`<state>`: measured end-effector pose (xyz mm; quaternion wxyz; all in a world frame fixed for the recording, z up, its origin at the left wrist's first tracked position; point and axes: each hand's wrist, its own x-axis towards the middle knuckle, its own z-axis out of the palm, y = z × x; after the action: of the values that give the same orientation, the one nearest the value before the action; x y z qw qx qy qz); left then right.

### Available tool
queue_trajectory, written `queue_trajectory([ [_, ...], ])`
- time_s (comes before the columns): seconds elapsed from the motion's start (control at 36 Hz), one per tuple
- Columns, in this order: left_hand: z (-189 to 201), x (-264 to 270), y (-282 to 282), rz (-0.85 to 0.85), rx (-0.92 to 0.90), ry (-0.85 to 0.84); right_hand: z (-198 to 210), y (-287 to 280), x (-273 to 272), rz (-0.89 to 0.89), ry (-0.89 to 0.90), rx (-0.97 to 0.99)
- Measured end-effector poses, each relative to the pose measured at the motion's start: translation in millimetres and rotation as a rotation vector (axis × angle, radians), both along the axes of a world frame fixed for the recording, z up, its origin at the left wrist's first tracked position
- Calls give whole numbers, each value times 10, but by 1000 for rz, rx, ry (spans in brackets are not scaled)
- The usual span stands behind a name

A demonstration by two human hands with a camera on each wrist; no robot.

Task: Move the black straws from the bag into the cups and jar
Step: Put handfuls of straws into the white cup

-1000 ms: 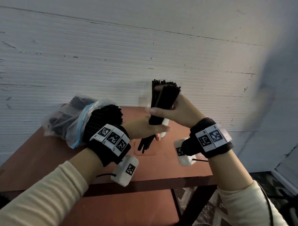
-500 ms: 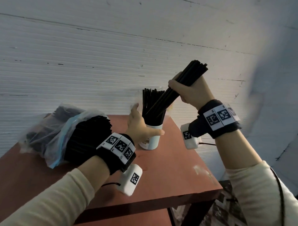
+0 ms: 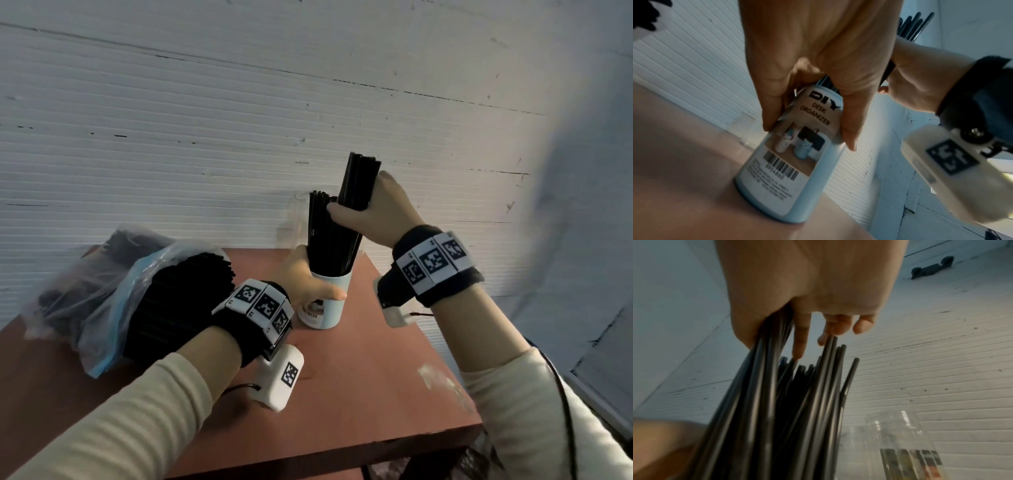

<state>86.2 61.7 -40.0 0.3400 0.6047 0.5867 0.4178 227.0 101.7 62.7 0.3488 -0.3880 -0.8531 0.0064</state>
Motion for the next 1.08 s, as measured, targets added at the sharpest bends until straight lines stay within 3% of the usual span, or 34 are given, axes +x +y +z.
queue_trajectory([
  [0.11,-31,-5,12,45,-28,-32,-195,-2,-11,-114,-23,57],
  [0.22,-33,0,8,43,-35,-47,-235,-43,18,69,198,131],
  [0.31,-53,-5,4,57,-25,-40,-195,-89,11,151,256,243],
  [0.47,-65,-8,17,77,-21,-12,-241,-109,-20,125,-18,168],
  [0.67,-82,-15,11,77,1,-26,-223,-41,8,142,174,252],
  [0.86,-65,-6,-35,72,-18,10,-166,25,15,54,-45,18],
  [0.97,-75,27,-56,95,-20,-21,-228,-41,25,86,-9,71],
  [1.08,-59,73,-53,104,-14,-37,-238,-106,30,39,-107,88],
])
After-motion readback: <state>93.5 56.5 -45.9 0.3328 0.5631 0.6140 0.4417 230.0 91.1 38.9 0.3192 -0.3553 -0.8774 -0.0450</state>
